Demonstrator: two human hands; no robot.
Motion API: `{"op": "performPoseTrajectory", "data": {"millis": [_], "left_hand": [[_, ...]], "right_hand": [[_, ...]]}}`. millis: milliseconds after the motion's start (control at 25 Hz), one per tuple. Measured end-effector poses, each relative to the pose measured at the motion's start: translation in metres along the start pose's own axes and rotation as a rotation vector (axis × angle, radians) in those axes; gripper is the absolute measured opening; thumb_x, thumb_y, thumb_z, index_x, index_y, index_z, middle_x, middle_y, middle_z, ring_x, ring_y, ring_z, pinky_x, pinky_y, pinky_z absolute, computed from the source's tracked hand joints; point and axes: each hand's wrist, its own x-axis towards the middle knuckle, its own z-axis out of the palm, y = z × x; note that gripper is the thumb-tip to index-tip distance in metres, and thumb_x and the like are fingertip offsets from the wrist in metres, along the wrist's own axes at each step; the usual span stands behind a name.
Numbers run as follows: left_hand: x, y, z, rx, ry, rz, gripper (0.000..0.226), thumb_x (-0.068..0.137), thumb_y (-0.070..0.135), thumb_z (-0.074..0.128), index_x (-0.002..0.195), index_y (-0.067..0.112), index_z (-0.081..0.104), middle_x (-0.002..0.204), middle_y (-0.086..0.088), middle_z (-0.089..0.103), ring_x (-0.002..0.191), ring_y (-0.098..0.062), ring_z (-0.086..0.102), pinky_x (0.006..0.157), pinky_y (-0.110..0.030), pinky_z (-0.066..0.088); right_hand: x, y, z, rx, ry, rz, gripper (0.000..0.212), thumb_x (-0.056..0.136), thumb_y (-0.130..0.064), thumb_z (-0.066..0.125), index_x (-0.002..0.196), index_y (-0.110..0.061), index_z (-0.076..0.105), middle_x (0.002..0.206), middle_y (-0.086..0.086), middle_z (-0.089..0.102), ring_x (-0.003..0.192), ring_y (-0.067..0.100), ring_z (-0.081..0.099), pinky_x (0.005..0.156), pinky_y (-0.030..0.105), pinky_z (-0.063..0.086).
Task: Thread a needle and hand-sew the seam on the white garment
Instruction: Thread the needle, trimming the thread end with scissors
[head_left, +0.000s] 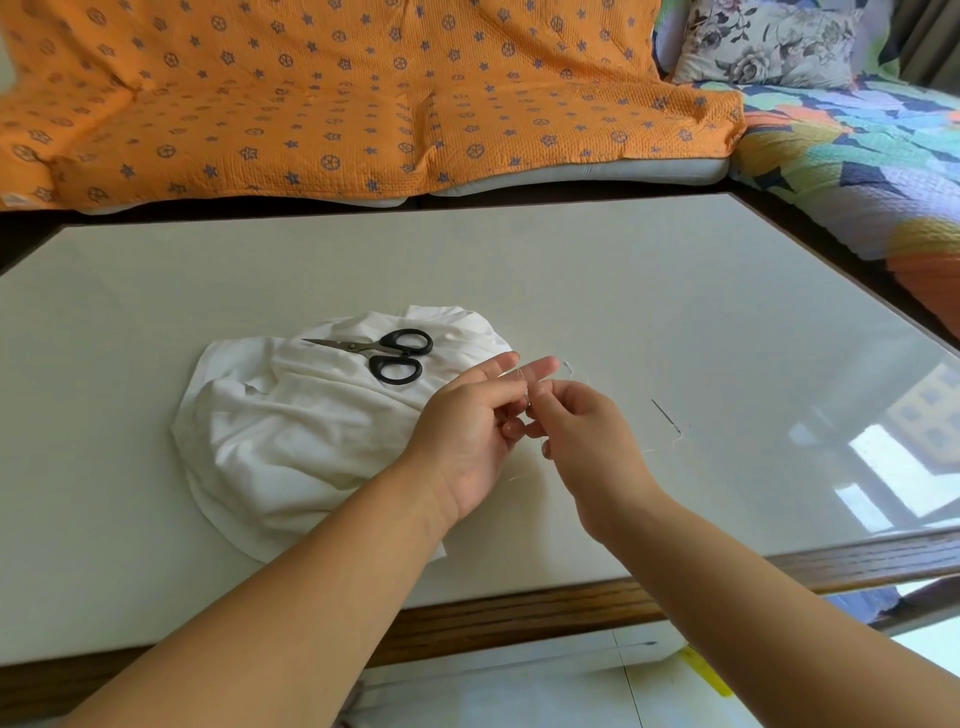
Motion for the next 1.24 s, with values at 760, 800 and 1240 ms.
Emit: {"op": "performPoseTrajectory", "data": {"millis": [760,800,1240], "left_hand": [[-0.019,0.006,0.013,0.727,0.025,0.379,0.042,0.098,0.025,0.058,0.137,0.034,0.043,0.085,-0.005,0.070,0.073,0.005,0.057,0.080,-0.010,0.042],[-0.021,0.007,0.014,0.741,0.022,0.383,0.043,0.098,0.025,0.058,0.138,0.033,0.043,0.085,-0.006,0.070,0.072,0.005,0.057,0.078,-0.008,0.042],[-0.020,0.012,0.013,0.796,-0.161,0.329,0.033,0.101,0.016,0.050,0.131,0.030,0.050,0.086,0.013,0.075,0.067,-0.008,0.048,0.073,-0.022,0.042]], "right_hand": [[0.003,-0.022,-0.048,-0.078,-0.109,-0.188,0.010,0.090,-0.030,0.067,0.092,-0.032,0.077,0.099,-0.013,0.075,0.095,-0.004,0.066,0.080,0.015,0.049],[0.002,-0.022,-0.048,-0.053,-0.115,-0.190,0.009,0.089,-0.029,0.068,0.092,-0.031,0.077,0.096,-0.013,0.076,0.091,-0.005,0.067,0.074,0.011,0.048],[0.005,-0.030,-0.052,0.079,-0.048,-0.223,0.011,0.092,-0.020,0.065,0.083,-0.016,0.071,0.073,-0.006,0.065,0.064,0.004,0.054,0.061,0.016,0.042]]}}
